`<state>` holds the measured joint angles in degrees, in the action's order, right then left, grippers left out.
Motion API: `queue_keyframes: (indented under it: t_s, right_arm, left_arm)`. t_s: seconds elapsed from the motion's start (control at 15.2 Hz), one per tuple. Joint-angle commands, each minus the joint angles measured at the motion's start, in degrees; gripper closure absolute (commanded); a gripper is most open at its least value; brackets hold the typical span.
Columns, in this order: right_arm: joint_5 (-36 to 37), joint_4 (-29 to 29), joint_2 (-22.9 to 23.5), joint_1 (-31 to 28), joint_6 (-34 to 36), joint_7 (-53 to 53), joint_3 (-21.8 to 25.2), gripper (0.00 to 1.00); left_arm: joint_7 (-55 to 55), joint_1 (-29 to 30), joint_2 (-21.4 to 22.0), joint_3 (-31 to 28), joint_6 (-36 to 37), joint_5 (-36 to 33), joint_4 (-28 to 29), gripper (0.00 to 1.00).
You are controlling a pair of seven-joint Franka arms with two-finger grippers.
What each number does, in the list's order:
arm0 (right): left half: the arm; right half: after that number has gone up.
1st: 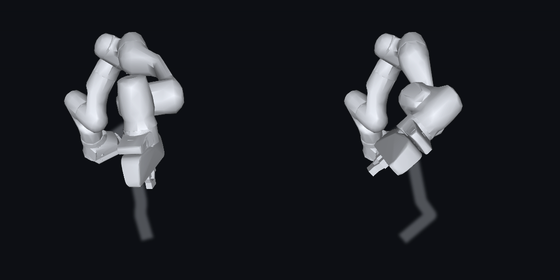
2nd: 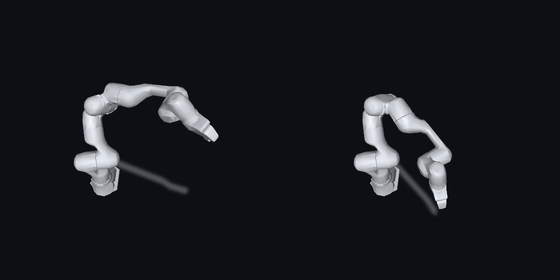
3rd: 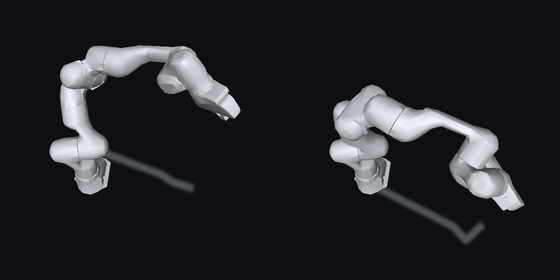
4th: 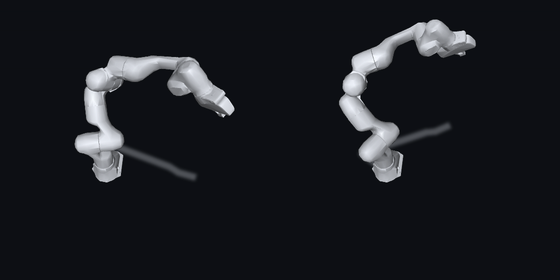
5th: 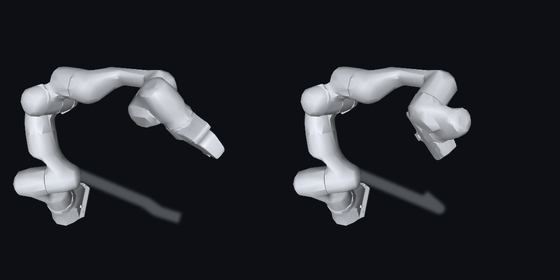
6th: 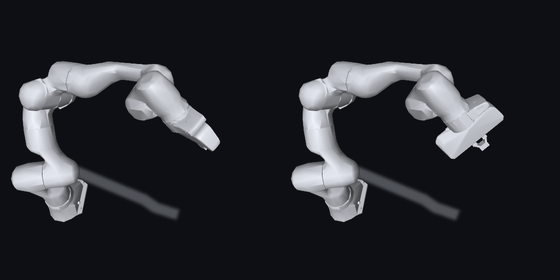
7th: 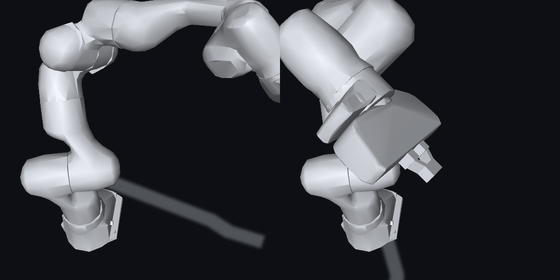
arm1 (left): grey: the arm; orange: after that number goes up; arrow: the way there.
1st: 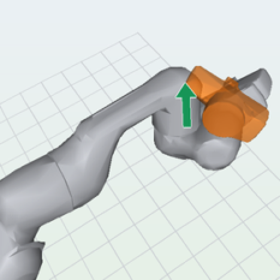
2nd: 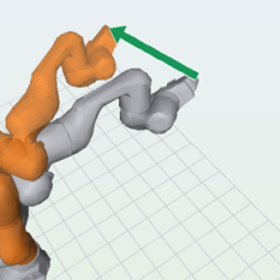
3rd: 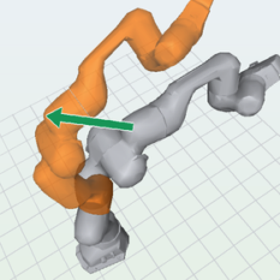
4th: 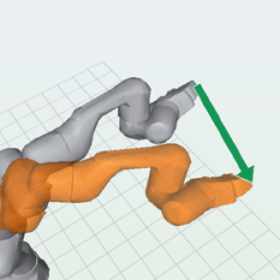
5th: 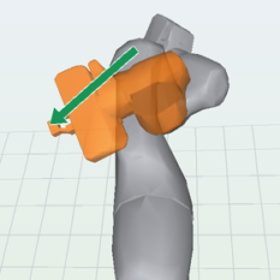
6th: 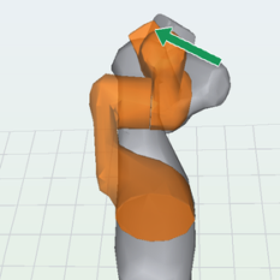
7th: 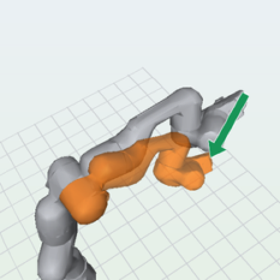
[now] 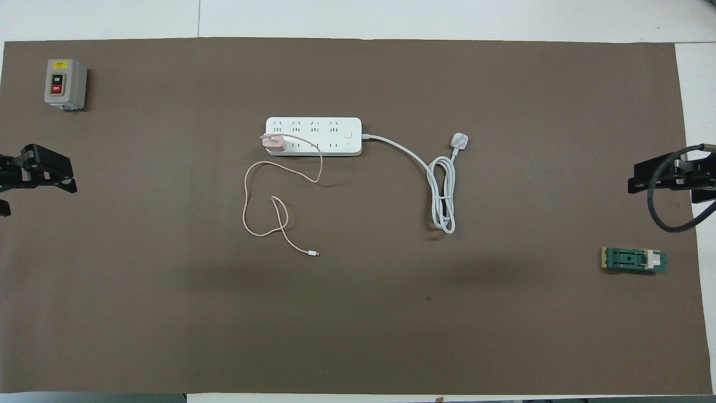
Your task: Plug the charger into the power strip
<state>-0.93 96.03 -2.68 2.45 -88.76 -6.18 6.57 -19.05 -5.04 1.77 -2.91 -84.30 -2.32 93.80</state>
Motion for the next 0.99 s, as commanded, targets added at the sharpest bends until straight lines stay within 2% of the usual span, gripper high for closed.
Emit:
queue_keyframes:
  t_s: [0.0, 0.59, 0.73, 0.79, 0.92]
  right_arm:
    - [0.75, -0.23, -0.48, -0.51, 1.05, 1.17, -0.5, 0.0]
    - [0.75, -0.23, -0.48, -0.51, 1.05, 1.17, -0.5, 0.0]
    - [0.84, -0.23, -0.48, -0.51, 1.05, 1.17, -0.42, 0.0]
    - [0.75, -0.23, -0.48, -0.6, 1.05, 1.17, -0.5, 0.0]
    - [0.84, -0.23, -0.48, -0.51, 1.05, 1.17, -0.5, 0.0]
  left_arm:
    - [0.95, 0.21, 4.64, 0.19, -3.41, 0.12, 6.57, 0.0]
    - [1.83, 0.82, 4.29, 0.27, -5.17, -0.05, 5.07, 0.0]
    - [2.26, 3.88, 3.94, 1.84, -6.31, 0.03, 4.9, 0.0]
    - [3.31, 5.12, 4.03, 4.29, -7.53, 0.03, 5.33, 0.0]
    - [10.92, 6.36, 4.21, 4.93, -10.09, 0.38, 6.13, 0.0]
